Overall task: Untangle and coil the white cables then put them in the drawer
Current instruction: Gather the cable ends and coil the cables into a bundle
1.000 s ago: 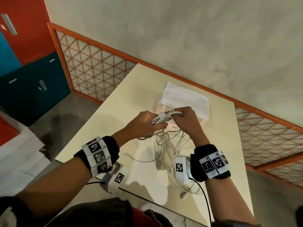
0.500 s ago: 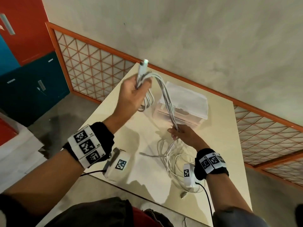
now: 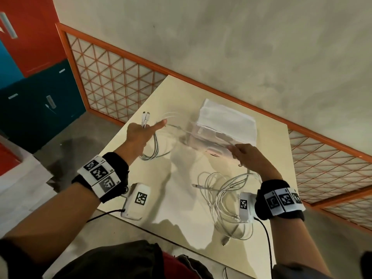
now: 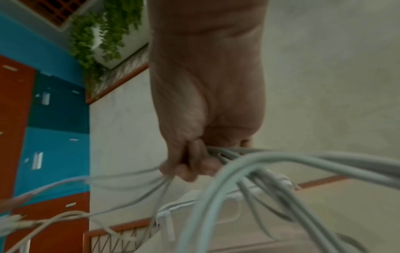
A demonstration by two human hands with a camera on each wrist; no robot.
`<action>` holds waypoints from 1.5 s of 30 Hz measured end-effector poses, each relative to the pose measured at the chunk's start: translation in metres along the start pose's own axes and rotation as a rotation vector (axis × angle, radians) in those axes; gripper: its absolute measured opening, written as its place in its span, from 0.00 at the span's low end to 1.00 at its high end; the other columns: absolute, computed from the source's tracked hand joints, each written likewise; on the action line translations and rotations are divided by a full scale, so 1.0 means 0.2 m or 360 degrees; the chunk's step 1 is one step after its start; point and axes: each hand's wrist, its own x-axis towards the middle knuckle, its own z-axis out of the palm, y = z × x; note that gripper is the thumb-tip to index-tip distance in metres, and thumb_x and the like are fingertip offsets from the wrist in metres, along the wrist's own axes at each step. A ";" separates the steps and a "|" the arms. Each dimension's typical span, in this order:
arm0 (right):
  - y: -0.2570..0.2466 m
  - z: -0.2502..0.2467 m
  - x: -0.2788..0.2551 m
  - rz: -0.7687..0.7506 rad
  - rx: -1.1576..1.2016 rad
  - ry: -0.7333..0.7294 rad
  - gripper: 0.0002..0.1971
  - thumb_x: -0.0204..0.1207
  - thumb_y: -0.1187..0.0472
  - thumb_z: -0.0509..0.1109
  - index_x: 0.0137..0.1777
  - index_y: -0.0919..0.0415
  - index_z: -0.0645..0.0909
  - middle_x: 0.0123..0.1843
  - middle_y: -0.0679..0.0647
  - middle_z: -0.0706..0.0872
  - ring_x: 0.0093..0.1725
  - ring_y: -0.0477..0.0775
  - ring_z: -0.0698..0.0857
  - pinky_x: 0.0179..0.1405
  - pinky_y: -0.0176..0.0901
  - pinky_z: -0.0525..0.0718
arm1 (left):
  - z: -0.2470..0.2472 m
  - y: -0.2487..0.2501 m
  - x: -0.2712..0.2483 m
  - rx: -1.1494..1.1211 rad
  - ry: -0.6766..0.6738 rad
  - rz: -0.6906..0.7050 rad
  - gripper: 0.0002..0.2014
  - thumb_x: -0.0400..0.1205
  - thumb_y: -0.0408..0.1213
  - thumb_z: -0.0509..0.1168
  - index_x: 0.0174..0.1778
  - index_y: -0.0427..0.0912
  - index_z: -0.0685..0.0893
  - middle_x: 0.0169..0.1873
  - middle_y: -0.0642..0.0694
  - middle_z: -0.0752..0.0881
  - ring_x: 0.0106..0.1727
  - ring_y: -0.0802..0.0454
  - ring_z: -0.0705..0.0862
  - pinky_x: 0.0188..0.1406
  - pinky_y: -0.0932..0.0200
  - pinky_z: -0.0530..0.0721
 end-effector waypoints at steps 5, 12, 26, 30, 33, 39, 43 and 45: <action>0.02 0.01 -0.01 0.0359 -0.0960 -0.0235 0.19 0.87 0.49 0.50 0.54 0.58 0.81 0.57 0.59 0.84 0.59 0.61 0.81 0.67 0.56 0.67 | -0.02 0.00 0.01 -0.0329 0.0061 -0.0014 0.23 0.65 0.47 0.81 0.27 0.47 0.70 0.17 0.54 0.68 0.16 0.56 0.61 0.15 0.68 0.61; -0.05 0.09 -0.01 0.0313 -0.0490 -0.0409 0.29 0.85 0.41 0.43 0.35 0.57 0.78 0.34 0.47 0.78 0.50 0.55 0.76 0.74 0.57 0.57 | 0.09 0.04 -0.08 -0.0008 -0.0098 0.0615 0.17 0.80 0.41 0.68 0.30 0.48 0.67 0.26 0.49 0.72 0.23 0.59 0.69 0.23 0.67 0.68; -0.23 0.05 -0.05 -0.0326 0.0283 -0.0603 0.15 0.82 0.47 0.59 0.41 0.54 0.79 0.37 0.45 0.80 0.41 0.47 0.78 0.45 0.39 0.74 | 0.31 -0.04 -0.26 0.0311 -0.1042 0.0757 0.13 0.84 0.42 0.61 0.36 0.47 0.65 0.30 0.51 0.65 0.30 0.54 0.65 0.33 0.61 0.66; -0.12 0.12 -0.02 -0.0275 0.0270 -0.0606 0.12 0.80 0.51 0.66 0.47 0.61 0.79 0.44 0.47 0.86 0.48 0.48 0.83 0.53 0.44 0.77 | 0.33 0.06 -0.30 -0.0017 -0.0964 0.1059 0.14 0.84 0.35 0.61 0.36 0.46 0.63 0.30 0.44 0.62 0.30 0.48 0.62 0.31 0.59 0.66; -0.01 0.14 0.02 -0.0166 0.0252 -0.0556 0.09 0.78 0.50 0.68 0.46 0.56 0.80 0.46 0.45 0.88 0.52 0.51 0.84 0.61 0.52 0.77 | 0.33 0.11 -0.33 -0.0133 -0.0949 0.1116 0.13 0.85 0.29 0.59 0.38 0.44 0.63 0.28 0.47 0.62 0.25 0.57 0.62 0.28 0.64 0.66; 0.11 0.16 0.00 -0.0079 0.0393 -0.0354 0.23 0.67 0.52 0.80 0.61 0.50 0.78 0.63 0.49 0.78 0.60 0.49 0.78 0.59 0.41 0.76 | 0.32 0.18 -0.33 -0.0355 -0.0754 0.1152 0.16 0.83 0.26 0.60 0.36 0.45 0.63 0.27 0.49 0.63 0.22 0.62 0.63 0.26 0.69 0.67; 0.16 0.21 -0.02 0.0063 0.0708 -0.0110 0.42 0.62 0.55 0.83 0.73 0.49 0.62 0.60 0.50 0.75 0.55 0.51 0.82 0.56 0.46 0.82 | 0.31 0.19 -0.31 -0.0403 -0.0612 0.1139 0.16 0.83 0.25 0.61 0.36 0.46 0.64 0.27 0.50 0.64 0.22 0.64 0.65 0.27 0.71 0.68; 0.19 0.23 -0.03 0.0187 0.0784 -0.0125 0.36 0.66 0.60 0.81 0.69 0.53 0.64 0.55 0.56 0.83 0.52 0.58 0.85 0.58 0.52 0.82 | 0.29 0.21 -0.30 -0.0449 -0.0566 0.1132 0.16 0.82 0.25 0.61 0.36 0.46 0.64 0.28 0.50 0.66 0.22 0.64 0.66 0.27 0.72 0.69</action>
